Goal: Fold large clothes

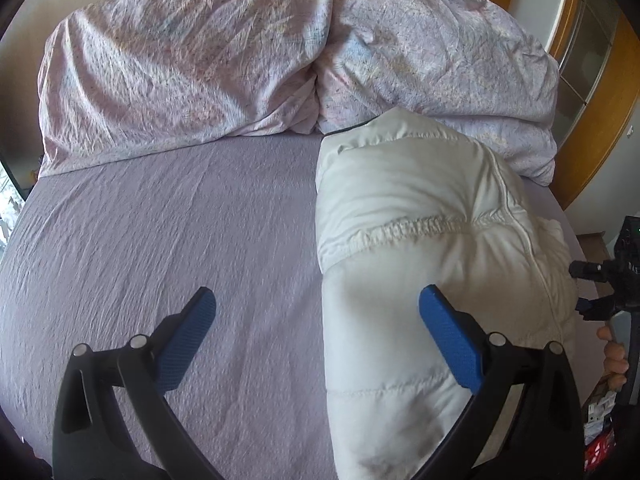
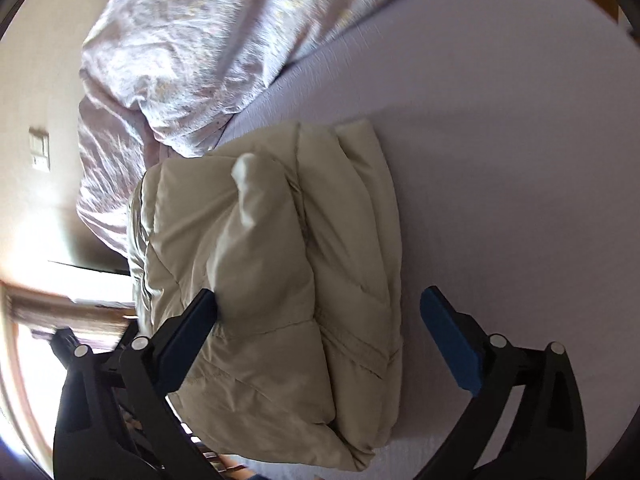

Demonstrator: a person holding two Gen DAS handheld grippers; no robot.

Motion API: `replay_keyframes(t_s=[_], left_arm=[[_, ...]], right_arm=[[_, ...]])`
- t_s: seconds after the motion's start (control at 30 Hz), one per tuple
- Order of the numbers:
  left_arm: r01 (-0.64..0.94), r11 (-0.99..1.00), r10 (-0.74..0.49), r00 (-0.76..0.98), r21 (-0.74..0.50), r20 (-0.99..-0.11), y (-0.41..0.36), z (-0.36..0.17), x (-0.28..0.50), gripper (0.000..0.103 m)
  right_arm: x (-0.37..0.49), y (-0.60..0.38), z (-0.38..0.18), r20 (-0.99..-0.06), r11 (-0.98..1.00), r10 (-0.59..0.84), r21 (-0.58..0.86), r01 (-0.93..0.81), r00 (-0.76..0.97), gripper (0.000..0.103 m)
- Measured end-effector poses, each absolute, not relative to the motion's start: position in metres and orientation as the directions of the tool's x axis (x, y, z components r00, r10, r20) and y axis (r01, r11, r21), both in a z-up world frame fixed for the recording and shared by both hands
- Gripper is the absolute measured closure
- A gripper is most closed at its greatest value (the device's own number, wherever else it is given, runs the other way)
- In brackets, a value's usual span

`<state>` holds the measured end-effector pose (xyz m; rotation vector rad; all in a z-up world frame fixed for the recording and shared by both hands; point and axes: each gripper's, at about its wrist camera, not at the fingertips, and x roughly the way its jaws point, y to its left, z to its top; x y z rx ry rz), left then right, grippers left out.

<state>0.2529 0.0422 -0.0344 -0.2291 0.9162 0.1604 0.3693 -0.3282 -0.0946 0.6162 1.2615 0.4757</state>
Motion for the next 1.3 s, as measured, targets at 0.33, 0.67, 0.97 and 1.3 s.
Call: replay_keyframes(t_s=[0.33, 0.67, 0.97, 1.3], left_arm=[[-0.180, 0.973, -0.010, 0.592, -0.144, -0.806, 0.044, -0.030, 0.249, 0.002], [-0.162, 0.976, -0.027, 0.583, -0.149, -0.812, 0.051, -0.030, 0.250, 0.002], [-0.132, 0.976, -0.065, 0.580, -0.173, -0.812, 0.053, -0.030, 0.255, 0.002], [-0.106, 0.970, -0.121, 0.567, -0.217, -0.815, 0.048, -0.036, 0.272, 0.002]], right_arm=[[0.380, -0.316, -0.116, -0.674, 0.675, 0.722, 0.736, 0.056, 0.155, 0.001], [0.381, -0.311, -0.122, -0.688, 0.689, 0.713, 0.723, 0.045, 0.133, 0.001], [0.379, -0.318, -0.126, -0.645, 0.645, 0.757, 0.763, 0.039, 0.104, 0.001], [0.389, -0.297, -0.125, -0.677, 0.678, 0.733, 0.735, 0.015, 0.067, 0.001]])
